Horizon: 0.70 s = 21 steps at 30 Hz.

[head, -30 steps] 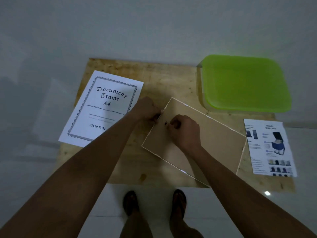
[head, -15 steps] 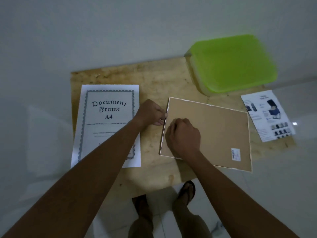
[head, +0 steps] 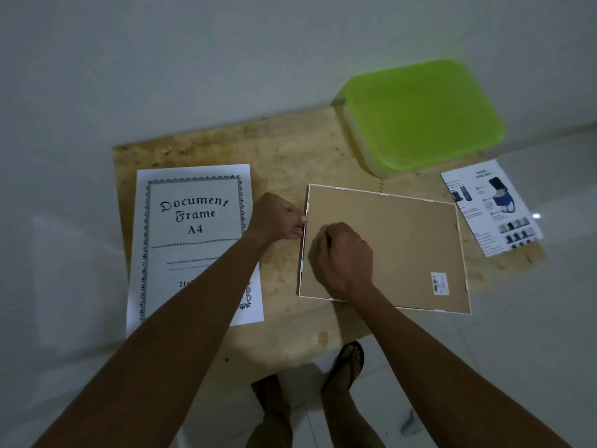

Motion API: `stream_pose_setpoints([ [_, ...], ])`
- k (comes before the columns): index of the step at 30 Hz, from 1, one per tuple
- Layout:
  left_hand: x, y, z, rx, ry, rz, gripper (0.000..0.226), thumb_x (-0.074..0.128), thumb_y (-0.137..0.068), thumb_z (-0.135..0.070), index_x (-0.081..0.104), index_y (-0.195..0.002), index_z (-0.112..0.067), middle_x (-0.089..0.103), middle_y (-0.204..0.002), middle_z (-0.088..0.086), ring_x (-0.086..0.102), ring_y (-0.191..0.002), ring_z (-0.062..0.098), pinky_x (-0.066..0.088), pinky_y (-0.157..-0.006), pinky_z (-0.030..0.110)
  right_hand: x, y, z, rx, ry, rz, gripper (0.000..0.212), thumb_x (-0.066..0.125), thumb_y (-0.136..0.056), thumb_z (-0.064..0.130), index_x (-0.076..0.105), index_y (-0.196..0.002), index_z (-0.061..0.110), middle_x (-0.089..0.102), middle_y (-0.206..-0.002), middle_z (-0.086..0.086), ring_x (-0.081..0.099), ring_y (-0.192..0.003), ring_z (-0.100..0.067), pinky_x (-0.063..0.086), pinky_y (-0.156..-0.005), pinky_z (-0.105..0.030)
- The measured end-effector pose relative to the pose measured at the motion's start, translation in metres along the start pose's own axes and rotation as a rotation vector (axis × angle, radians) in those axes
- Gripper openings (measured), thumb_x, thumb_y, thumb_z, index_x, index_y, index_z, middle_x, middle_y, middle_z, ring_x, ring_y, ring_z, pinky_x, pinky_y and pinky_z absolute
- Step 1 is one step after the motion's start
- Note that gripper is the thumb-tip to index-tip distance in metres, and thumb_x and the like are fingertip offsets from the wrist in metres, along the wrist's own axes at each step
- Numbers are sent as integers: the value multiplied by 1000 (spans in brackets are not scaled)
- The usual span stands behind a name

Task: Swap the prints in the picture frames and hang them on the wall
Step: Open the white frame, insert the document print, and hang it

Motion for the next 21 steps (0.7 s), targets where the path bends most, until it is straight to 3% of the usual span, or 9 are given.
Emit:
stream_pose_setpoints([
  [7, 1, -1, -2, -7, -41, -51, 9, 71, -83, 3, 73, -88, 10, 71, -66, 14, 70, -60, 26, 63, -61, 34, 1, 0, -3, -2, -42, -35, 25, 49, -94, 24, 40, -70, 23, 56, -81, -4, 57, -69, -36, 41, -61, -40],
  [13, 3, -2, -1, 24, -133, -122, 11, 73, -77, -1, 73, -79, 10, 72, -71, 23, 74, -63, 31, 63, -67, 48, -2, -1, -2, -25, -53, -38, 25, 47, -93, 22, 39, -70, 22, 55, -81, -6, 57, -68, -37, 44, -61, -42],
  [15, 2, -2, 1, 4, -133, -120, 16, 70, -77, -5, 73, -84, 9, 73, -76, 22, 74, -67, 29, 63, -67, 43, -3, 1, 0, -41, -59, -57, 24, 46, -92, 22, 38, -70, 22, 55, -79, -6, 56, -65, -37, 43, -59, -41],
  [18, 1, -3, 1, -9, -154, -105, 13, 64, -87, -5, 71, -91, 6, 73, -82, 16, 72, -61, 16, 58, -55, 26, -4, 1, 1, -63, -53, -64, 22, 44, -91, 25, 38, -70, 24, 55, -79, -5, 56, -63, -35, 42, -58, -40],
  [21, 1, -3, 1, -30, -76, -84, 11, 71, -79, 3, 68, -83, 13, 67, -74, 25, 69, -57, 24, 59, -64, 36, -3, 1, -1, -63, -34, -55, 20, 44, -92, 26, 41, -72, 26, 56, -82, -3, 58, -66, -35, 43, -59, -40],
])
Point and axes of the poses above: each hand's wrist, its own y-axis away from the middle knuckle, its own x-axis out of the palm, z = x × y, the point moved 5 cm from there along -y, towards the middle knuckle
